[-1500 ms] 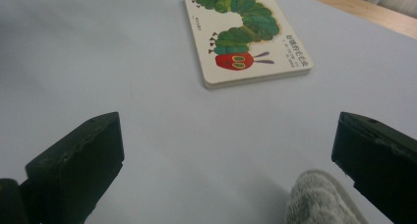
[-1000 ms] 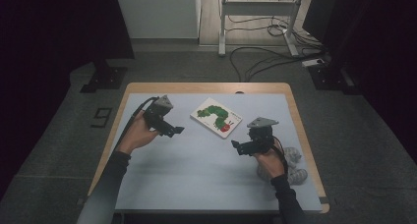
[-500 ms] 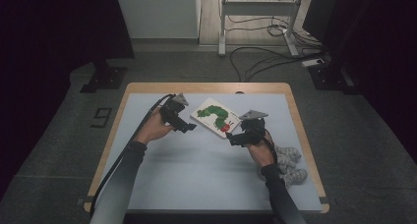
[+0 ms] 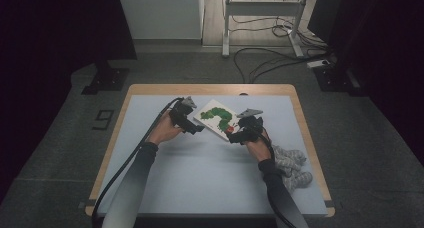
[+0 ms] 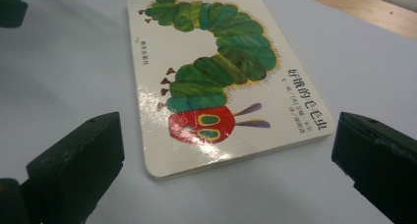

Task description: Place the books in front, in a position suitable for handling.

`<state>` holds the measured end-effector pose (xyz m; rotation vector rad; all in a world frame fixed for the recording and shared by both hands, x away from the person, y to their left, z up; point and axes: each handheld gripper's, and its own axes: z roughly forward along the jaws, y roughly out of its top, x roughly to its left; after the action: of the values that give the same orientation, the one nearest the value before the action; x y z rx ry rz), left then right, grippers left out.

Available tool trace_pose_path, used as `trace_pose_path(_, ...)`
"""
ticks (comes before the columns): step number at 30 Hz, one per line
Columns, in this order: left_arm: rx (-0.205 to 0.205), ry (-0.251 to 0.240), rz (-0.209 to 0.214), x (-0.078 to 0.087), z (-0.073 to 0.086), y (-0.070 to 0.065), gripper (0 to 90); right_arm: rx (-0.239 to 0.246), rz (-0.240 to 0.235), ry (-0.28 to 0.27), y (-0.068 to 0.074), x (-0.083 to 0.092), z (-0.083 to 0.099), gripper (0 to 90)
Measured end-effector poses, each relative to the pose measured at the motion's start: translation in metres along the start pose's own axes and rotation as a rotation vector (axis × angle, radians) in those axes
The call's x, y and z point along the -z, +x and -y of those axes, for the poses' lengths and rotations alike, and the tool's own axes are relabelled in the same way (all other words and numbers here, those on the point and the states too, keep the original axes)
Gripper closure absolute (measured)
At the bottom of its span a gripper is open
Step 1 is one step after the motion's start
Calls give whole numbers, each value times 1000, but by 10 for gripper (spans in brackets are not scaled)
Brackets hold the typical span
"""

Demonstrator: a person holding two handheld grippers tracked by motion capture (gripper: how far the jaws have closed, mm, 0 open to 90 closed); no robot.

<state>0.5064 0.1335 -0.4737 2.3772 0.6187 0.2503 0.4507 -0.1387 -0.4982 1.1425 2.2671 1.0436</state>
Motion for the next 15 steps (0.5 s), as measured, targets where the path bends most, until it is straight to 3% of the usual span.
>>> trace_pose_path(6,7,1,3,-15,4,5,0,-19,-6,27,-10,-19,1,0)
trace_pose_path(15,25,-11,2,-31,11,12,0,-45,-20,43,-24,-34,2,0)
